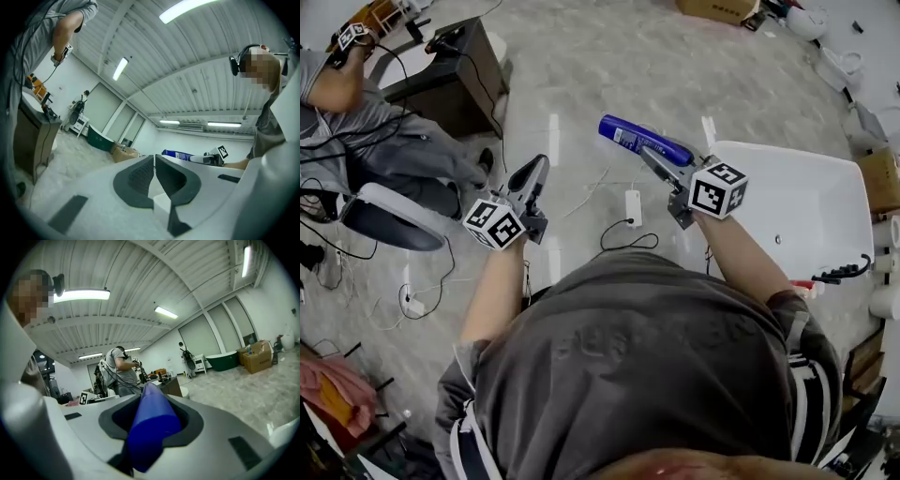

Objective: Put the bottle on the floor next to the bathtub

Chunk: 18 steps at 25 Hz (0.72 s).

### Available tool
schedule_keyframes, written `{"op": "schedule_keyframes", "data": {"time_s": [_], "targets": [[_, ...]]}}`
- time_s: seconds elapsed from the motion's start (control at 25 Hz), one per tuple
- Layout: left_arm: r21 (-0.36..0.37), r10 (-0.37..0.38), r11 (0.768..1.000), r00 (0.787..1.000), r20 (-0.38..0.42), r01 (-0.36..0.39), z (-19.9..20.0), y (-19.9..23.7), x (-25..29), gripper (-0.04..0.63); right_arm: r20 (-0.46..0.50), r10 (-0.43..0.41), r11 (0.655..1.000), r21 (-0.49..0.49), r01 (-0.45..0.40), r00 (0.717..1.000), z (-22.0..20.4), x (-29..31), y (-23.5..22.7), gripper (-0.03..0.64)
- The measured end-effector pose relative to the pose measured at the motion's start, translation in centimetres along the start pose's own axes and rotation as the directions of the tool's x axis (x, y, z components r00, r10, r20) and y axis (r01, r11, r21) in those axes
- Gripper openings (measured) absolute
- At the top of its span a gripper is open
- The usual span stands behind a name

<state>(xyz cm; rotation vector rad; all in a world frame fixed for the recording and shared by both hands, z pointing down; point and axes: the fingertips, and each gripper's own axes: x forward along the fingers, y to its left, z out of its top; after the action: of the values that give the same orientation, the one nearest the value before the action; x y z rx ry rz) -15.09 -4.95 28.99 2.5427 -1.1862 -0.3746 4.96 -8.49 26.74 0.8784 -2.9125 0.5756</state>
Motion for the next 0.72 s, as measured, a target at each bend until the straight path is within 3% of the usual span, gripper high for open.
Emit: {"op": "schedule_keyframes", "data": {"time_s": [0.16, 0.28, 0.48, 0.72], "targets": [[-0.025, 0.026, 0.999, 0.997, -0.066, -0.027, -3.3, -8.3, 7.9, 0.014, -0.054, 0.017, 1.000, -0.006, -0.017, 0.998, 2.0, -8.1, -6.9, 0.135], [-0.029, 0.036, 0.999, 0.997, -0.076, -0.038, -3.7, -11.3, 11.0, 0.015, -0.055, 0.021, 1.000, -0.003, -0.021, 0.998, 3.1, -11.4, -10.0, 0.135], [-0.062, 0.017, 0.998, 0.997, -0.069, -0.022, -4.9, -10.9, 12.6, 0.014, -0.082, -0.018, 1.000, 0.001, 0.018, 0.996, 2.3, -11.9, -11.8, 0.135], [-0.098, -0.075, 0.993, 0.993, -0.095, 0.066, -6.8, -7.3, 13.0, 0.014, -0.138, -0.113, 0.994, -0.024, 0.111, 0.984, 0.7, -9.8, -12.6, 0.135]]}}
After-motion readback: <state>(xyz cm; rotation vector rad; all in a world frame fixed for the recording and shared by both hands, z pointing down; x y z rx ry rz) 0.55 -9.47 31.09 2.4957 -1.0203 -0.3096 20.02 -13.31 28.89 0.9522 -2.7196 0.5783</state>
